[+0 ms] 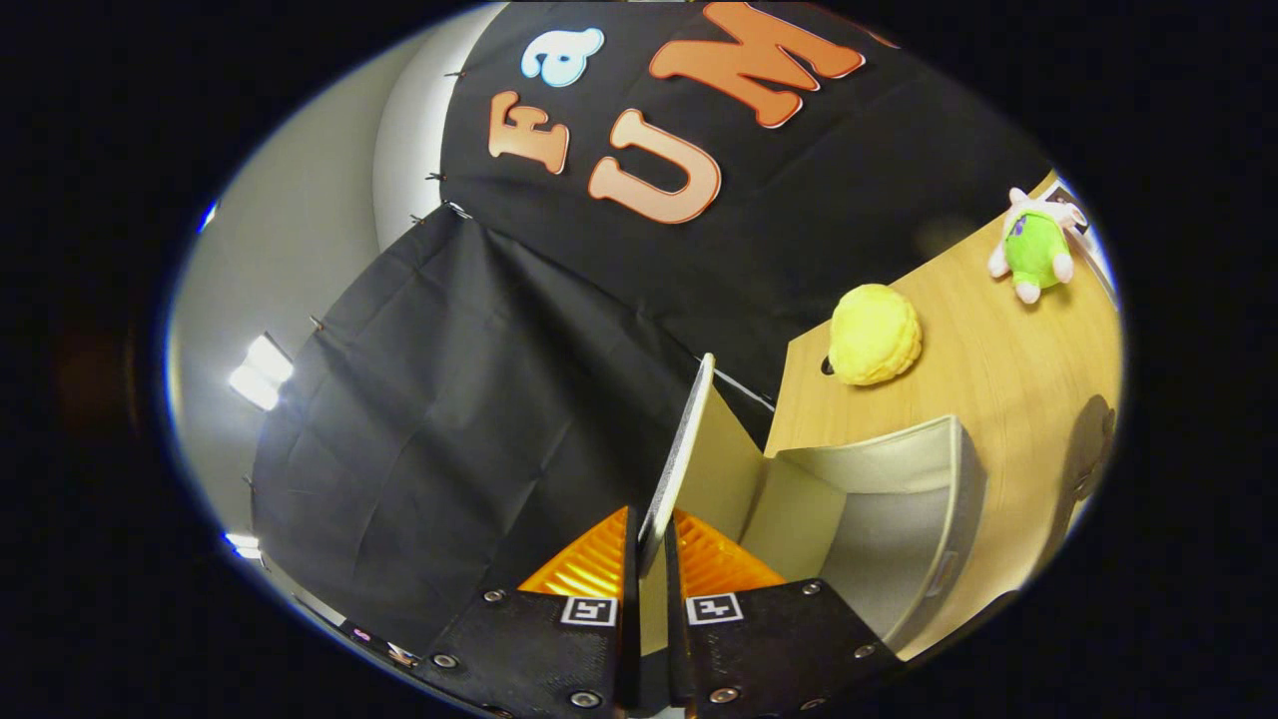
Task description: Open the storage box then place both shoes into the box .Put the left shoe in first, then the right shoe, with the right side of both shoes facing outward in a uniform manner.
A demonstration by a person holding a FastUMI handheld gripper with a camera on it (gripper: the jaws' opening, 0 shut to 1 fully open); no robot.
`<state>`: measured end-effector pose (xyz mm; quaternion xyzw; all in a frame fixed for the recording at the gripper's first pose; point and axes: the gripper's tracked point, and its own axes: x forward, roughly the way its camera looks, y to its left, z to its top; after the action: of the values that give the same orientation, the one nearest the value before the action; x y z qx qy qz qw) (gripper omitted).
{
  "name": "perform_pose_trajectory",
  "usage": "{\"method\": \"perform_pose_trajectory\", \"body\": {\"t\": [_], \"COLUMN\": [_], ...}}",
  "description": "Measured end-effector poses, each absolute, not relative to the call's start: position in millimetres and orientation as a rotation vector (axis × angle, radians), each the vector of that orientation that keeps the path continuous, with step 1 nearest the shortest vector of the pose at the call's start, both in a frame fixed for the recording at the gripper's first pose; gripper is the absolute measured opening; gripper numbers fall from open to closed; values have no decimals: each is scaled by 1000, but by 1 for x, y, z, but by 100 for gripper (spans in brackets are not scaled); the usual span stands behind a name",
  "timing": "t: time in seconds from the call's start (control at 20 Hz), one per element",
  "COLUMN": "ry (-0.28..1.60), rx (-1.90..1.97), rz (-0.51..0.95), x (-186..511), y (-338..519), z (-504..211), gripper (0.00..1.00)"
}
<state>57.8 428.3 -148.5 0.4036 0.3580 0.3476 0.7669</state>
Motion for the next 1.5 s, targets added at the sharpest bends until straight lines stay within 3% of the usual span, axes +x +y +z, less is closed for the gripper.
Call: {"method": "perform_pose_trajectory", "body": {"t": [0.3,0.4,0.65,0.85,1.25,1.5], "ry": [815,843,865,789,648,682], "rx": [924,924,848,730,290,126], "rz": [752,747,781,749,581,488], "x": [64,64,48,52,35,20], "y": [501,520,543,523,391,302], "z": [-150,-159,-171,-167,-177,-201], "gripper": [16,27,75,95,98,99]}}
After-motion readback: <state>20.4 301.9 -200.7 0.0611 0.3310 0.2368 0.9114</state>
